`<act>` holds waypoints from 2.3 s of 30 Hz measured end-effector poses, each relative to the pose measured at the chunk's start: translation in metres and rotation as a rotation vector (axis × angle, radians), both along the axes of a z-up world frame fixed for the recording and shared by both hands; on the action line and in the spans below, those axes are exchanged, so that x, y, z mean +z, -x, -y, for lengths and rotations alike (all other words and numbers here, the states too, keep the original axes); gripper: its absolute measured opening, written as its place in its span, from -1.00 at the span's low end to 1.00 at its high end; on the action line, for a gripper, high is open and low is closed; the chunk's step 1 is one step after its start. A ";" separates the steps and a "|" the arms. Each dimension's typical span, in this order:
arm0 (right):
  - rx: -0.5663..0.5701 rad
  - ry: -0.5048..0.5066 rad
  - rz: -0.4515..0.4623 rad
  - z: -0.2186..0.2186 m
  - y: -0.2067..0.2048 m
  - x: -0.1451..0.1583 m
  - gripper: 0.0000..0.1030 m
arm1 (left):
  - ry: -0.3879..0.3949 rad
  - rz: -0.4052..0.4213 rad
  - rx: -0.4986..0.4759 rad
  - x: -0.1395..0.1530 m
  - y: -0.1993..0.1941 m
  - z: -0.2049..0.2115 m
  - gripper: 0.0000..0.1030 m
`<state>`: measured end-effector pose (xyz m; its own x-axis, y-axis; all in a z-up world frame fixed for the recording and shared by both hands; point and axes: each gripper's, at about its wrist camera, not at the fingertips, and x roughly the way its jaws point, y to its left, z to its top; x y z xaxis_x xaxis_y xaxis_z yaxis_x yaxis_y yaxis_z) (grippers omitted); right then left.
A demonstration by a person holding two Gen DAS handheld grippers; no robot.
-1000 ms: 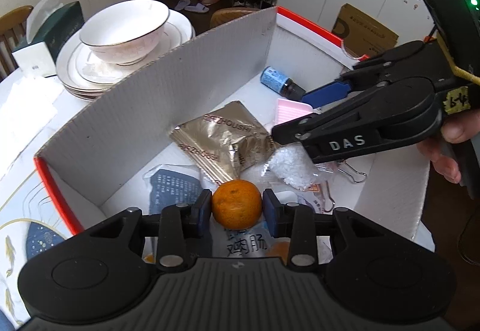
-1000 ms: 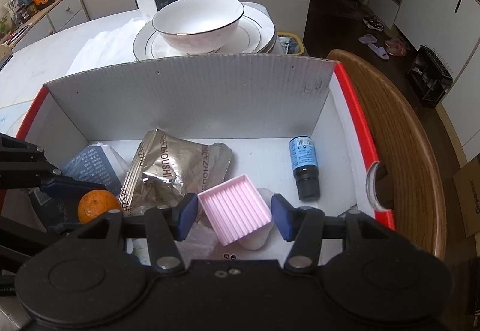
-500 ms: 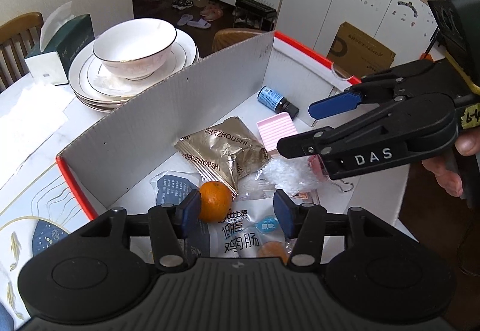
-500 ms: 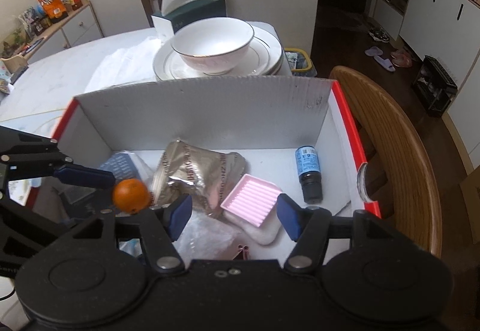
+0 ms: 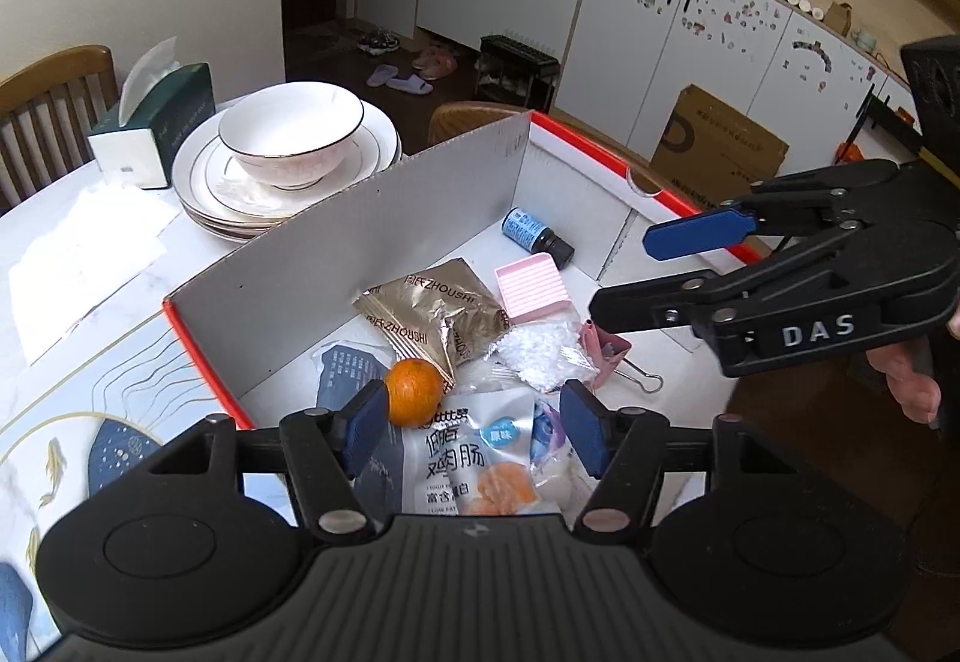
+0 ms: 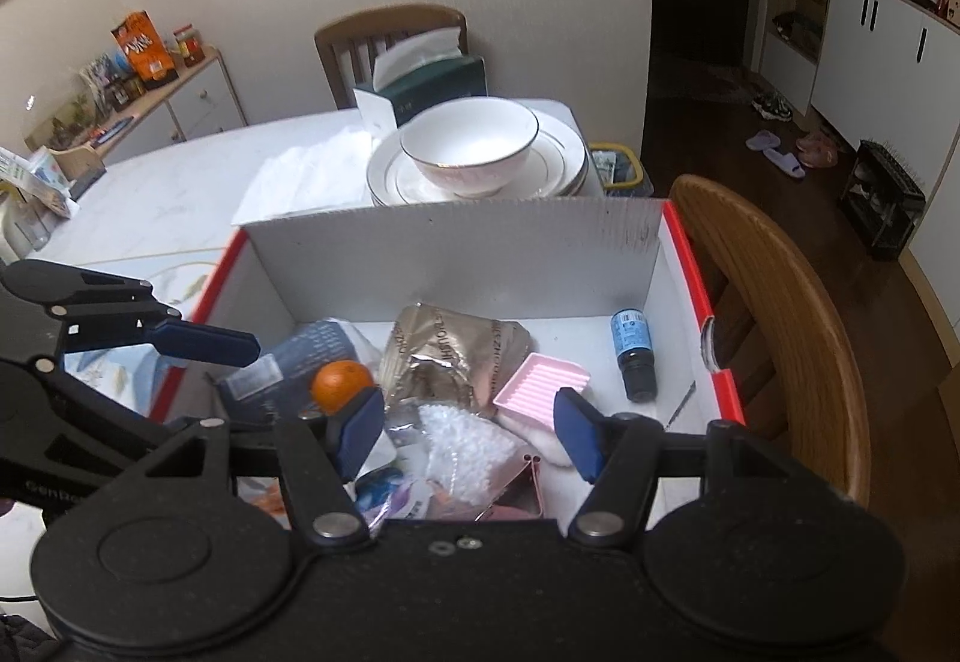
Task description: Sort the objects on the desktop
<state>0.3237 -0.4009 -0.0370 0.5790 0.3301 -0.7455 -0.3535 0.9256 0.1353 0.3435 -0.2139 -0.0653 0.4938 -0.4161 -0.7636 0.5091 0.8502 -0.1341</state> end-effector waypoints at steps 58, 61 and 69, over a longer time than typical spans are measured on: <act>-0.082 -0.112 0.296 -0.011 0.137 0.030 0.64 | 0.060 0.249 0.138 0.043 0.117 -0.045 0.99; -0.084 -0.116 0.289 -0.012 0.140 0.029 0.64 | 0.064 0.250 0.137 0.044 0.119 -0.045 0.99; -0.089 -0.125 0.269 -0.016 0.145 0.025 0.64 | 0.058 0.248 0.137 0.043 0.121 -0.046 0.99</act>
